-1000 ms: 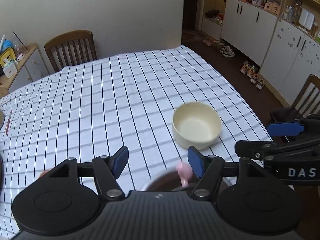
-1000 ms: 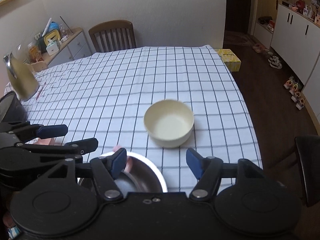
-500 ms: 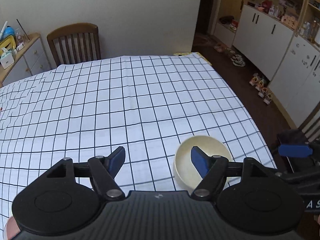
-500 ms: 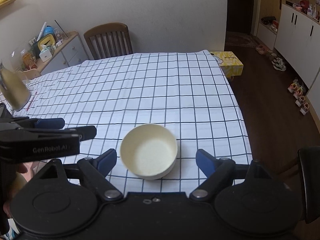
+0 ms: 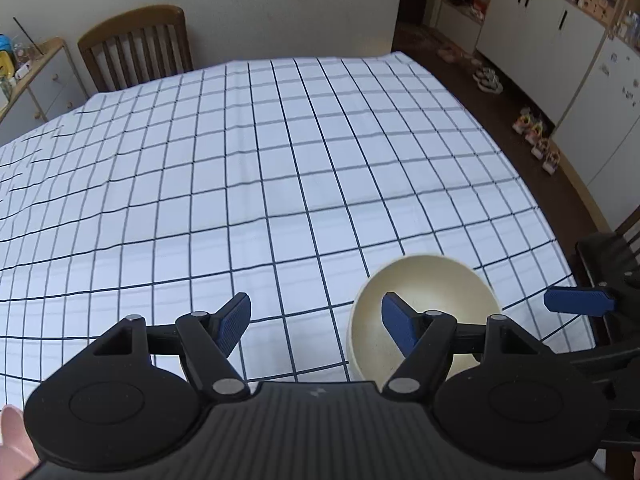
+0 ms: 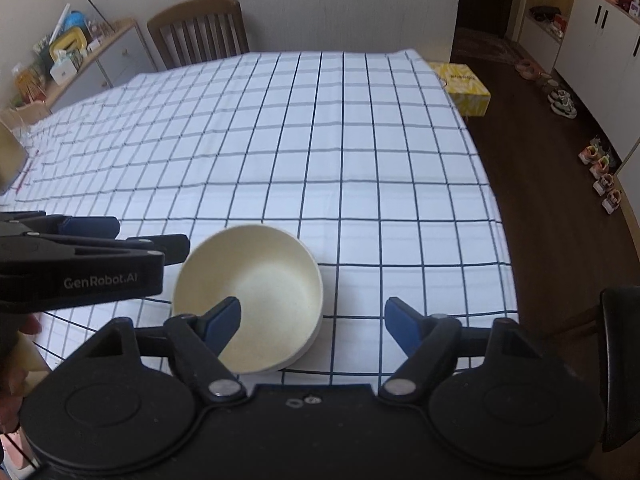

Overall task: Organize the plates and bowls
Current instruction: 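Move both tools to the rim of the cream bowl, then close both tools on the cream bowl rim, then lift the cream bowl with both tools and carry it over the steel bowls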

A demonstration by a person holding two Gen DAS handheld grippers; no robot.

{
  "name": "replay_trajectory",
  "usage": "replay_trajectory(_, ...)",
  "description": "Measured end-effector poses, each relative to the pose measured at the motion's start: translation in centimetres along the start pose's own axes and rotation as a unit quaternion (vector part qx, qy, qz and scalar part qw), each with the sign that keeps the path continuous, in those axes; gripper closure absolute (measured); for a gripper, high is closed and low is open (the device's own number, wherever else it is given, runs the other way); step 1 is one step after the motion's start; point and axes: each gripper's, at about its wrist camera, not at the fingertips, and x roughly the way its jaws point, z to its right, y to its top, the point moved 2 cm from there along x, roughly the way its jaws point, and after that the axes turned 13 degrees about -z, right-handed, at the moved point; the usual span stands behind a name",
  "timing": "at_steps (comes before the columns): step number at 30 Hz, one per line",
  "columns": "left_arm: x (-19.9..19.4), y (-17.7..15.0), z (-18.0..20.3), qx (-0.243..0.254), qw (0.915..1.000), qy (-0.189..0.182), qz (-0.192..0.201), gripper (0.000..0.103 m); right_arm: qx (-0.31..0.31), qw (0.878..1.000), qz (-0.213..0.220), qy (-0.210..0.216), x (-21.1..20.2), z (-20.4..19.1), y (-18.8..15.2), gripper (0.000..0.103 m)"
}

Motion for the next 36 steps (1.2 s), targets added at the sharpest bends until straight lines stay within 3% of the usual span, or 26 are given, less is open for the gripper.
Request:
replay_trajectory(5,1.4,0.1,0.1,0.003,0.9997,-0.01,-0.021,0.032,-0.006,1.0,-0.019,0.004,1.7,0.0,0.5,0.035)
replay_trajectory(11,2.6,0.2,0.2,0.005,0.9989,-0.019,-0.042,0.061,-0.014,0.999,-0.033,0.003,2.8,-0.2,0.9,0.051)
replay_trajectory(23,3.9,0.3,1.4,0.032,0.9975,-0.021,-0.059,0.092,0.0,0.999,-0.044,0.001,3.4,0.2,1.2,0.075)
replay_trajectory(24,4.0,0.3,1.6,0.035,0.9974,-0.021,-0.06,0.094,-0.001,0.999,-0.046,0.001,3.5,0.2,1.1,0.081)
replay_trajectory(29,4.4,0.4,2.3,0.039,0.9977,-0.014,-0.053,0.099,0.0,0.999,-0.047,-0.006,3.5,-0.1,0.8,0.093)
replay_trajectory(36,3.7,-0.3,2.1,0.031,0.9981,-0.022,-0.048,0.1,0.015,0.999,-0.037,-0.013,2.8,-0.2,0.5,0.096)
